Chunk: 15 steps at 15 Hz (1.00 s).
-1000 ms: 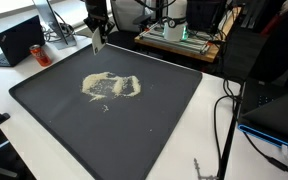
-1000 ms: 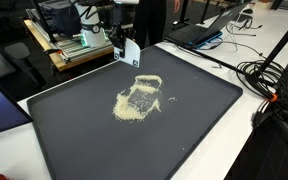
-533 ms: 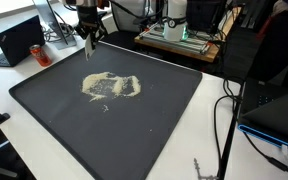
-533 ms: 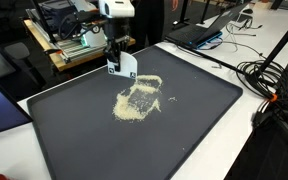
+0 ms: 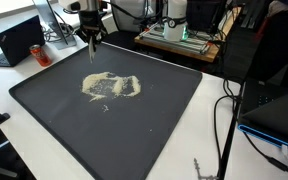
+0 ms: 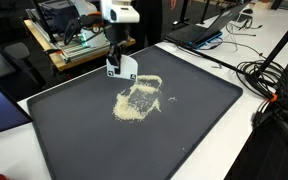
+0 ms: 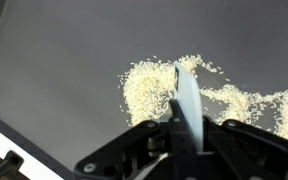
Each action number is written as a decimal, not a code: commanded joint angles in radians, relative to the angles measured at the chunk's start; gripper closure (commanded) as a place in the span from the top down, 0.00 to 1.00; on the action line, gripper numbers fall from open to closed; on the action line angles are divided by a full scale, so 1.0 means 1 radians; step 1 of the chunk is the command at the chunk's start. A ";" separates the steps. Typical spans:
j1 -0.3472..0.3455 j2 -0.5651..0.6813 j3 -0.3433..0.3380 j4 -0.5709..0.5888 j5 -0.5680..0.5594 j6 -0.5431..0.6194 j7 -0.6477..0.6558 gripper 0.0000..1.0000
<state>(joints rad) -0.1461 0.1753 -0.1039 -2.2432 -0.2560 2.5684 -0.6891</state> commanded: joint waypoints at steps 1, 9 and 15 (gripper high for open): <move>-0.054 0.061 0.023 0.050 0.049 -0.010 -0.262 0.01; -0.112 0.183 0.038 0.101 0.044 0.135 -0.651 0.01; -0.142 0.228 0.045 0.076 0.064 0.246 -0.681 0.04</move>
<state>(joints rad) -0.2883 0.4049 -0.0594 -2.1669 -0.1893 2.8157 -1.3739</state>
